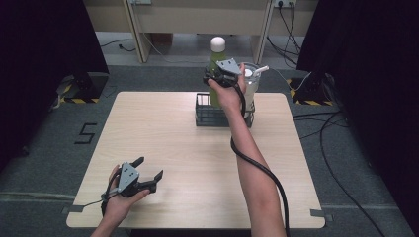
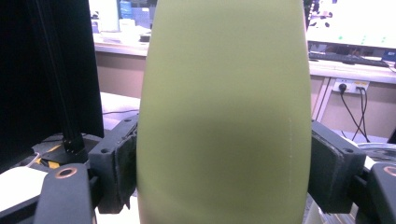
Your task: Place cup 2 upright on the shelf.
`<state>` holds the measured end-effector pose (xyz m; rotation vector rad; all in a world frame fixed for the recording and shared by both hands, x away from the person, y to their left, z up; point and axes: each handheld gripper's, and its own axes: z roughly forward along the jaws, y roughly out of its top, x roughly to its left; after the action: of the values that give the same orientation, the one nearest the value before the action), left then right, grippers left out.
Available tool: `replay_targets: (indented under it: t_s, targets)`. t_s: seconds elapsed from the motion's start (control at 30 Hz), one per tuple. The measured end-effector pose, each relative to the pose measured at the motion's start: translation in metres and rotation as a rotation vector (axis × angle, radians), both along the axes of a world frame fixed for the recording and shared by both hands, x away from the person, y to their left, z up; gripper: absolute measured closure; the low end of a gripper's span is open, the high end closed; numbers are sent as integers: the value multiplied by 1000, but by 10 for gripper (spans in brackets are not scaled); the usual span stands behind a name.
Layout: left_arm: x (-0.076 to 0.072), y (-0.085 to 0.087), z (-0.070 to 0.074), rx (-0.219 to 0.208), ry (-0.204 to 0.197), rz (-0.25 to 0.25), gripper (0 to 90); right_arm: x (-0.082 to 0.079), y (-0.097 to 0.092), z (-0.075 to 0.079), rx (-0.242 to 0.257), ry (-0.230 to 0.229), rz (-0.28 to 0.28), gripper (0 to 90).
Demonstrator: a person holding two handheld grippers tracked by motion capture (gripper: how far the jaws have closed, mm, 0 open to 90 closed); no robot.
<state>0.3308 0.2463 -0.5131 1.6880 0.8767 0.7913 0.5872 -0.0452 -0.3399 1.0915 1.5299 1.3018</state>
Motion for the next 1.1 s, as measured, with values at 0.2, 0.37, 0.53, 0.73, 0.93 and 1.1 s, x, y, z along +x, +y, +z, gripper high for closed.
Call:
replay_targets:
  t_s: [0.2,0.37,0.53,0.73,0.93,1.1]
  targets:
    - [0,0,0,0,0,-1,140,5,2,-1,-2,4,-9,235]
    - [0,0,0,0,0,-3,140,7,3,-2,-4,5,-12,235]
    - [0,0,0,3,-1,-5,140,9,5,-3,-10,6,-16,235]
    - [-1,0,0,1,-1,-5,140,9,6,-3,-3,2,-18,234]
    - [-1,-1,0,4,-2,-7,140,8,6,-4,3,1,-20,235]
    - [-1,-1,0,2,-1,-5,140,7,7,-4,5,6,-13,235]
